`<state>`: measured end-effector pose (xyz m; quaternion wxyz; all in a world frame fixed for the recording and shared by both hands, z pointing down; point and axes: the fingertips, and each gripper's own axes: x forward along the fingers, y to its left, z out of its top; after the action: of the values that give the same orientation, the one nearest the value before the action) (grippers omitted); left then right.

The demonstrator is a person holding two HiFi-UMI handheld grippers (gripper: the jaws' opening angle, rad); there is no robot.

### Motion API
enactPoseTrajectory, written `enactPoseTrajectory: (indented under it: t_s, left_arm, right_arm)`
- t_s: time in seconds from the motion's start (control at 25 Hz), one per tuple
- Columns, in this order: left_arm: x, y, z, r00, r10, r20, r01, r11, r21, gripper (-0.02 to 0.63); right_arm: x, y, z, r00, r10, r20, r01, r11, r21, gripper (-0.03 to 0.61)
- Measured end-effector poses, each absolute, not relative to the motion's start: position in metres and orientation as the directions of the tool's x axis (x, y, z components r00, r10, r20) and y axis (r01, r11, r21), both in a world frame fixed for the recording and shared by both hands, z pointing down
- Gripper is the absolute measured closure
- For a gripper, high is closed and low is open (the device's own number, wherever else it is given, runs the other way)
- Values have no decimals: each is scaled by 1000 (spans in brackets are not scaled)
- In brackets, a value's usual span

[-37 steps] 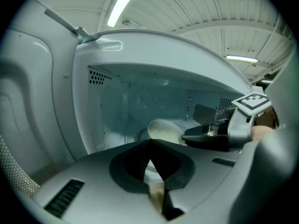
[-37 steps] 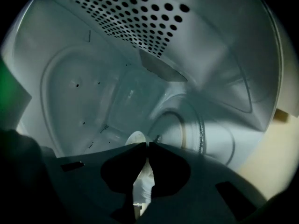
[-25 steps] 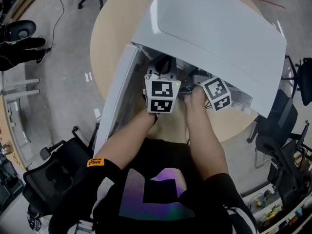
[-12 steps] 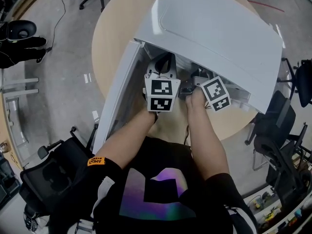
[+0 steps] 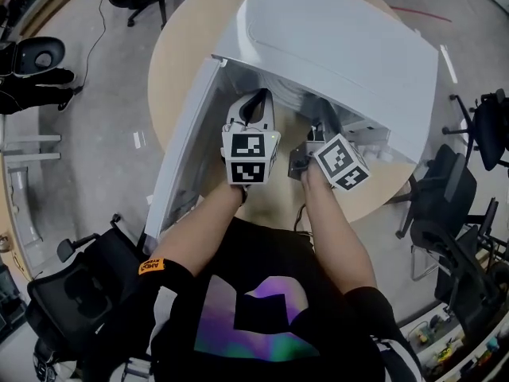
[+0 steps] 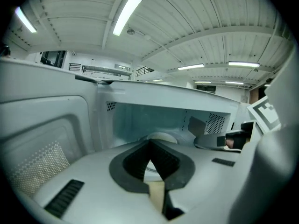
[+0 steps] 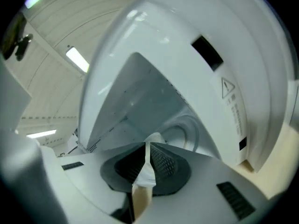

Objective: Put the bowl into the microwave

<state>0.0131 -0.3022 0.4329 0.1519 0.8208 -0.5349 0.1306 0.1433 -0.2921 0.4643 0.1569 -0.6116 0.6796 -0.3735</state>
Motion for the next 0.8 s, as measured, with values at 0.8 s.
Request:
enactPoseTrajectory:
  t_s: [0.8]
  left_arm:
    - [51,-119,349,355,-901,249,-935,-340,101,568]
  right_arm:
    - [135,-112,367,-473,-855,213,-875,428,-226,541]
